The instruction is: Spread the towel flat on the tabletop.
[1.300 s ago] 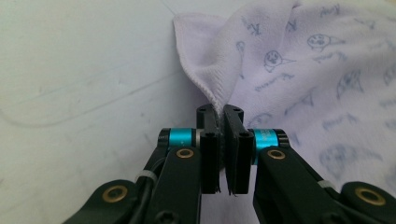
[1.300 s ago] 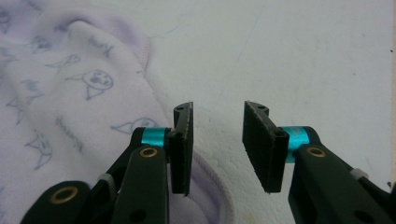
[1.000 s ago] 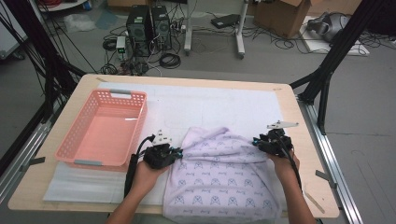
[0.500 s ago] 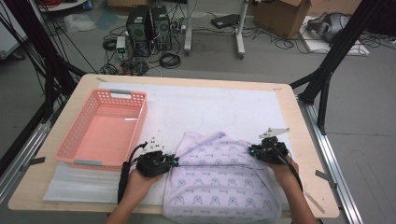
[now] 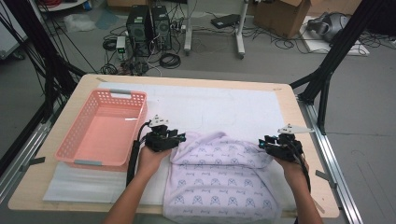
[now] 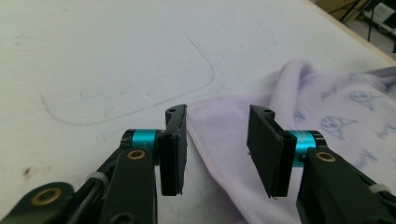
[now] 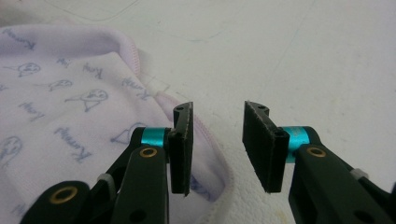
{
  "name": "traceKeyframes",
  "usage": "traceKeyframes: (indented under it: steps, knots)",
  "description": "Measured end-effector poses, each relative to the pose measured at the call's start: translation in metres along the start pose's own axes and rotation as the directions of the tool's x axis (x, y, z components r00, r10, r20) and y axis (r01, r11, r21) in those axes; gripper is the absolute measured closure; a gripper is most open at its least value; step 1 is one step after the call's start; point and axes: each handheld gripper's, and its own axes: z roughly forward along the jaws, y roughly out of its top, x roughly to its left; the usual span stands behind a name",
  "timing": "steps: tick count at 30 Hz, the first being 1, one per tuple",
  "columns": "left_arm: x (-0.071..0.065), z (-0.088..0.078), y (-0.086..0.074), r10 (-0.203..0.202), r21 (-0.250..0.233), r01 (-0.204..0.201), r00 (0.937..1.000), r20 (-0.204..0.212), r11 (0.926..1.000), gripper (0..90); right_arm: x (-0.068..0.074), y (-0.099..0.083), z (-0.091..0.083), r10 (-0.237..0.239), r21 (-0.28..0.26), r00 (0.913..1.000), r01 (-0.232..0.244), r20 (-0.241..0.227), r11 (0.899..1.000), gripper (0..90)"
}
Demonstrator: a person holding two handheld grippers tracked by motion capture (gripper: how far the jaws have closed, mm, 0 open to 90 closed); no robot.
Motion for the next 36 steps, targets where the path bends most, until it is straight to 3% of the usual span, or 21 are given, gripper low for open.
traceKeyframes:
  steps: [2, 4, 6, 9, 10, 11, 12, 13, 15, 17, 20, 25, 29, 31, 33, 36]
  knots:
    - [-0.001, 0.011, 0.003, 0.018, 0.029, -0.017, 0.9996, -0.023, 0.9994, 57.3, 0.001, 0.000, 0.001, -0.011, 0.005, 0.9999, 0.011, -0.003, 1.000, 62.6]
    - [-0.001, 0.019, 0.001, 0.005, 0.032, -0.004, 0.9996, -0.028, 0.9995, 56.9, 0.001, 0.000, 0.002, -0.015, 0.006, 0.9999, 0.015, -0.003, 1.000, 62.5]
    - [0.000, 0.027, -0.002, 0.009, 0.070, -0.006, 0.9993, -0.038, 0.9975, 55.2, 0.000, 0.000, 0.002, -0.007, 0.006, 1.0000, 0.007, -0.001, 1.000, 62.4]
    - [-0.006, 0.032, -0.005, 0.068, 0.082, -0.063, 0.9960, -0.059, 0.9946, 55.1, -0.002, 0.000, 0.002, -0.004, 0.007, 1.0000, 0.004, 0.001, 1.000, 61.8]
    - [-0.007, 0.032, -0.005, 0.094, 0.086, -0.089, 0.9934, -0.065, 0.9924, 59.3, -0.002, 0.000, 0.003, -0.003, 0.007, 1.0000, 0.003, 0.001, 1.000, 61.5]
    - [-0.008, 0.032, -0.006, 0.133, 0.096, -0.126, 0.9882, -0.076, 0.9874, 73.5, -0.003, 0.000, 0.004, -0.003, 0.006, 1.0000, 0.003, 0.000, 1.000, 61.1]
    - [-0.007, 0.032, -0.005, 0.121, 0.094, -0.114, 0.9897, -0.075, 0.9890, 83.0, -0.003, 0.000, 0.005, 0.003, 0.008, 1.0000, -0.003, 0.000, 1.000, 60.7]
    - [-0.006, 0.033, -0.004, 0.105, 0.093, -0.098, 0.9912, -0.080, 0.9909, 85.9, -0.003, 0.000, 0.006, 0.000, 0.010, 1.0000, 0.000, 0.000, 1.000, 60.7]
    - [-0.003, 0.031, -0.001, 0.096, 0.069, -0.086, 0.9833, -0.155, 0.9939, 86.9, -0.003, 0.001, 0.009, -0.001, 0.012, 1.0000, 0.001, 0.005, 1.000, 60.7]
    - [0.006, 0.026, 0.003, 0.034, 0.002, -0.034, 0.9777, -0.207, 0.9994, 87.1, -0.002, 0.001, 0.011, -0.002, 0.027, 0.9997, 0.002, 0.024, 1.000, 60.7]
    - [0.018, 0.019, 0.005, -0.025, -0.049, 0.013, 0.9691, -0.245, 0.9987, 87.0, -0.006, 0.000, 0.011, 0.009, 0.030, 0.9987, -0.010, 0.051, 1.000, 60.1]
    - [0.024, 0.017, 0.004, -0.029, -0.037, 0.021, 0.9702, -0.240, 0.9991, 86.8, -0.016, 0.004, 0.012, 0.058, 0.021, 0.9949, -0.059, 0.083, 0.998, 59.3]
    - [0.024, 0.020, 0.003, -0.035, -0.035, 0.028, 0.9720, -0.233, 0.9990, 86.6, -0.019, 0.015, 0.024, 0.054, 0.051, 0.9963, -0.057, 0.067, 0.997, 58.8]
    - [0.025, 0.021, 0.003, -0.044, -0.033, 0.037, 0.9738, -0.223, 0.9987, 86.7, -0.016, 0.021, 0.033, 0.017, 0.095, 0.9974, -0.023, 0.070, 0.995, 57.9]
    - [0.025, 0.022, 0.002, -0.055, -0.035, 0.049, 0.9739, -0.220, 0.9982, 86.7, -0.014, 0.025, 0.044, -0.042, 0.161, 0.9964, 0.030, 0.074, 0.986, 57.3]
    - [0.024, 0.022, 0.007, -0.066, -0.040, 0.059, 0.9764, -0.205, 0.9974, 86.7, -0.012, 0.026, 0.058, -0.077, 0.233, 0.9968, 0.069, 0.023, 0.970, 59.6]
